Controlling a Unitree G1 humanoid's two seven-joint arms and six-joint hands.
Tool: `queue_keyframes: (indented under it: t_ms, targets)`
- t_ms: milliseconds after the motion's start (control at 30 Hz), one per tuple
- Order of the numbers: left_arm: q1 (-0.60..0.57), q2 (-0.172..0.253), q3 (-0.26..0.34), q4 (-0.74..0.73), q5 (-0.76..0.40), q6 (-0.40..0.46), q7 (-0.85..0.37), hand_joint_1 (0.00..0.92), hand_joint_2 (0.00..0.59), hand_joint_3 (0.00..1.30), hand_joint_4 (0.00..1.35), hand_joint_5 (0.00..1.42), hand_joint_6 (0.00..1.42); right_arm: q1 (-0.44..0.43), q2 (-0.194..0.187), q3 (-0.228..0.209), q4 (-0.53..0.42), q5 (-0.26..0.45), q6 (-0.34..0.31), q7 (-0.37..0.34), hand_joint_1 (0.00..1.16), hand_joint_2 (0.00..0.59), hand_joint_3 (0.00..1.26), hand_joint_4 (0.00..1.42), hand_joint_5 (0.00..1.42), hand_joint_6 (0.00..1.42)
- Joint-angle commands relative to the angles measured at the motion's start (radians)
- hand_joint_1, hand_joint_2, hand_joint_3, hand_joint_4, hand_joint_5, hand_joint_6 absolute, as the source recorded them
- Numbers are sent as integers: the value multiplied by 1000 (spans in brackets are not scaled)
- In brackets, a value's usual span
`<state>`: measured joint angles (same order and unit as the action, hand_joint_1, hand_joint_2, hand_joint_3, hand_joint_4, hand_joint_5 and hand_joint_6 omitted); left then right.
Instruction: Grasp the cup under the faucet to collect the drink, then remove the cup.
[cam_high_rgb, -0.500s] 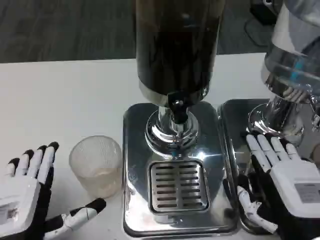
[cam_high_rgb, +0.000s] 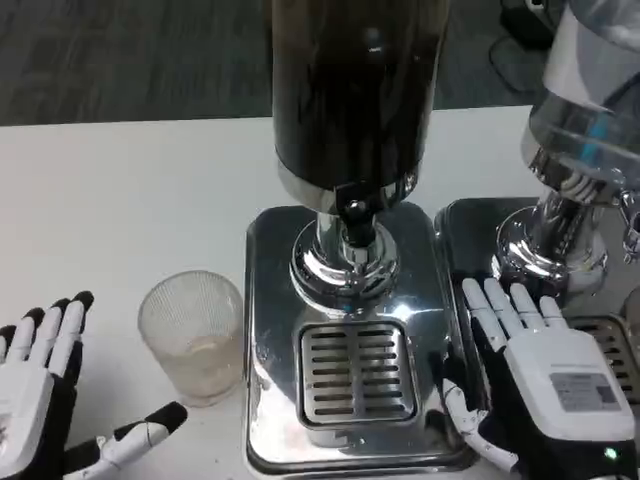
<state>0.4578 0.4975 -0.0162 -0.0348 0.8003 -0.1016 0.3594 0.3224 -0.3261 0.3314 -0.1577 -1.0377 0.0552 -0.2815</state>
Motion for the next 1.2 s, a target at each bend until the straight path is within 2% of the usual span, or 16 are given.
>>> queue_keyframes:
  t_ms: [33,200,367,400,567,667,733,833,1100,1200]
  targets:
    - [-8,26,15,65,-26,-61,43,0,47,0,0,0,0,-6,34,25,33,-22,24,-54,284,542,0,0,0,0]
    - [-47,48,41,156,-76,-128,74,0,40,0,0,0,0,-15,85,61,83,-39,52,-116,287,542,0,0,0,0]
    - [-110,79,52,249,-119,-204,85,0,33,0,0,0,0,-39,107,88,125,-41,67,-150,290,542,0,0,0,0]
    - [-131,86,52,285,-138,-241,85,0,32,0,0,0,0,-48,112,93,134,-44,72,-155,290,542,0,0,0,0]
    - [-201,107,42,420,-208,-423,92,0,16,0,0,0,0,-88,112,115,155,-51,81,-153,292,542,0,0,0,0]
    - [-217,101,37,458,-218,-489,99,0,4,0,0,0,0,-93,85,118,141,-49,74,-135,293,542,0,0,0,0]
    - [-209,92,35,457,-207,-498,109,0,0,0,0,0,0,-97,63,108,134,-38,65,-123,293,542,0,0,0,0]
    - [-194,82,29,440,-185,-465,109,0,0,0,0,0,0,-106,56,108,130,-34,69,-118,294,542,0,0,0,0]
    - [-222,73,5,475,-215,-469,67,0,0,0,0,0,0,-103,82,119,144,-34,86,-140,299,548,0,0,0,0]
    - [-245,80,-12,474,-188,-450,68,0,0,0,0,8,0,-102,92,123,144,-39,94,-142,301,550,0,0,0,0]
